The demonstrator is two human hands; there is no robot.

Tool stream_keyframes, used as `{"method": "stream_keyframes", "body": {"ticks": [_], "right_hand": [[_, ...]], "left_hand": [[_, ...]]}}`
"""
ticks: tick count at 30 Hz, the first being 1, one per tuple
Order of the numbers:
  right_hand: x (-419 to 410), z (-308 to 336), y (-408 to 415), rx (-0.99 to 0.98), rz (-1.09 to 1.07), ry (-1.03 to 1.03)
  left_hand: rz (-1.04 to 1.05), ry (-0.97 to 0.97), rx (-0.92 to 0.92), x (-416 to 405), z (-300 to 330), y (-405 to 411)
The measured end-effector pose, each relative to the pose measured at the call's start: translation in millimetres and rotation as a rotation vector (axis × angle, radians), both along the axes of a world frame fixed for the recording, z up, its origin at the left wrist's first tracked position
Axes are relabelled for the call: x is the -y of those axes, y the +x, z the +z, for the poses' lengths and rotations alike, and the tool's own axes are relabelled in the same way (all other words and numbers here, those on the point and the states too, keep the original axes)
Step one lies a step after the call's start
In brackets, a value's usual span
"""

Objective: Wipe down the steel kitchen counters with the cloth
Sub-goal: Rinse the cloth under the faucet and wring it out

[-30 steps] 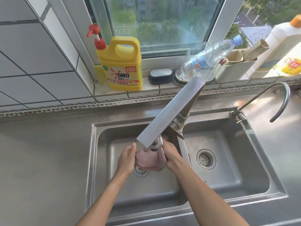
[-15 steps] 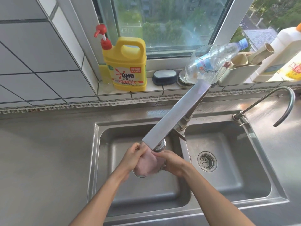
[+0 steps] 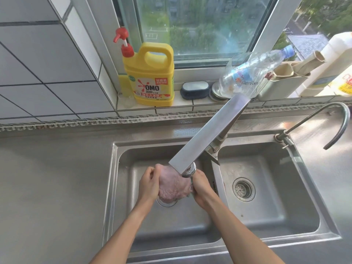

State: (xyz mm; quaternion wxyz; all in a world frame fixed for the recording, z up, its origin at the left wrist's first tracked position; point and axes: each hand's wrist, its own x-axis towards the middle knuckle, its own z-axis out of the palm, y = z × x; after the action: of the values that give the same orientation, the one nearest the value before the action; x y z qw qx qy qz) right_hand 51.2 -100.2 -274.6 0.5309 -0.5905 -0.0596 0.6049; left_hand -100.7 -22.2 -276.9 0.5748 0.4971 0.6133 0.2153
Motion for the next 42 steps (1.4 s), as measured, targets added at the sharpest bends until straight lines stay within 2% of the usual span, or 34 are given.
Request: {"method": "stream_keyframes", "body": {"ticks": [4, 10, 15, 20, 23, 26, 30, 32, 37, 39, 42], "right_hand": [[-5.3, 3.5, -0.8, 0.005, -0.136, 0.004], [-16.3, 10.6, 10.5, -0.013, -0.282, 0.013], [-29.5, 17.9, 9.8, -0.015, -0.357, -0.016], [-35.6, 16.5, -0.8, -0.034, -0.327, -0.017], [-35.5, 19.8, -4.9, -0.019, -0.308, -0.016], [-31.4, 22.9, -9.2, 0.082, -0.241, -0.020], [-21.7, 20.1, -21.0, 0.436, -0.067, -0.019], [-18.2, 18.4, -30.8, 0.560, -0.037, -0.043], [-19.0, 26.2, -27.5, 0.884, 0.078, -0.164], [-25.5, 25.8, -13.2, 0.909, 0.080, -0.225], [-28.3, 19.2, -1.4, 0.816, -0.008, -0.266]], "left_hand": [[0.077, -0.035, 0.059, 2.5, -0.6, 12.5], [0.230, -0.341, 0.324, -6.6, 4.9, 41.2], [0.264, -0.518, 0.502, -12.1, 9.6, 50.8], [0.354, -0.519, 0.590, -16.4, 5.6, 49.4], [0.387, -0.485, 0.460, -16.6, 2.8, 46.5], [0.313, -0.442, 0.382, -13.3, 3.7, 50.9], [0.226, -0.402, 0.298, -7.6, 4.4, 63.7], [0.255, -0.417, 0.349, -3.8, 1.3, 67.7], [0.280, -0.578, 0.381, 20.8, 1.6, 73.5], [0.224, -0.538, 0.309, 29.0, -1.5, 76.3], [0.160, -0.434, 0.211, 28.3, 2.2, 81.4]]}}
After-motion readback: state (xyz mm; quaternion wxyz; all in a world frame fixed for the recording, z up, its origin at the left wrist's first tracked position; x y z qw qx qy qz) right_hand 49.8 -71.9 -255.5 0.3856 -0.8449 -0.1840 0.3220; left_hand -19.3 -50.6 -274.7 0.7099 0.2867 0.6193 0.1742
